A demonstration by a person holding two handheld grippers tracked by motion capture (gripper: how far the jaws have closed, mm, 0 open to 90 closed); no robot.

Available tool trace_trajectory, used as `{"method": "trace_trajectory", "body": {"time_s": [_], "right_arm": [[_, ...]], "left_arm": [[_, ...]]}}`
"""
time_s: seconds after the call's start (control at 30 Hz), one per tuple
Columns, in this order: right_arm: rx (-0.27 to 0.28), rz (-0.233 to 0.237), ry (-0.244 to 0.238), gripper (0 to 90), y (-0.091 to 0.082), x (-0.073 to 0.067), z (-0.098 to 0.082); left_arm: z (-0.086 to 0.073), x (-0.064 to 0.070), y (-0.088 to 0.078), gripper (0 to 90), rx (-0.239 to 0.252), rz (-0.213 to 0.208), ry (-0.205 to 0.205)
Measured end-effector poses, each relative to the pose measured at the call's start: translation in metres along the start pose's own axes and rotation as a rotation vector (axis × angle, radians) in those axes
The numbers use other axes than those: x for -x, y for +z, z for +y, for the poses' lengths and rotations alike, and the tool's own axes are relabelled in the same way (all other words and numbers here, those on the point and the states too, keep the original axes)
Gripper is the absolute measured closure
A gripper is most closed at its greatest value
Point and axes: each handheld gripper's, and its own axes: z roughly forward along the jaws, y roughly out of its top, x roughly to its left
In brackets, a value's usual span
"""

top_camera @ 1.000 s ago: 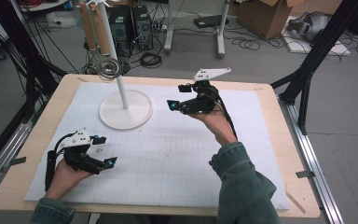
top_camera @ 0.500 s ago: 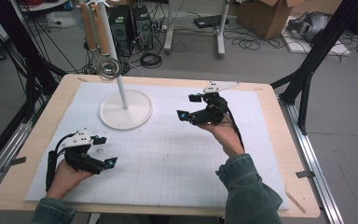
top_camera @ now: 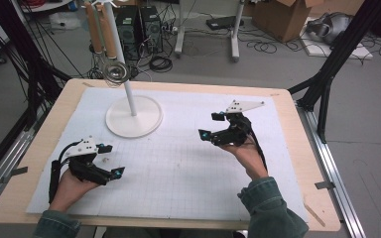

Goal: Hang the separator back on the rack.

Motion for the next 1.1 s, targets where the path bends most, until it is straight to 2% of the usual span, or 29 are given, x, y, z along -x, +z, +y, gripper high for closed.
{"method": "trace_trajectory", "body": {"time_s": [0.33,0.5,0.6,0.97,1.1], "right_arm": [[0.011,-0.024,0.024,9.6,-0.017,-0.001,-0.029],[-0.001,-0.043,0.027,8.4,-0.022,-0.002,-0.039],[-0.008,-0.064,0.036,2.0,-0.024,-0.003,-0.046],[-0.027,-0.098,0.038,1.8,-0.033,-0.008,-0.064],[-0.018,-0.117,0.031,1.6,-0.039,-0.011,-0.071]], "left_arm": [[0.000,0.001,0.001,3.2,0.001,0.000,0.002],[0.000,0.002,0.001,3.2,0.000,0.000,0.003],[0.000,0.001,0.002,3.2,0.001,0.000,0.001],[0.000,0.001,0.001,1.7,0.003,0.003,0.000],[-0.001,0.001,0.001,1.7,0.006,0.003,-0.004]]}}
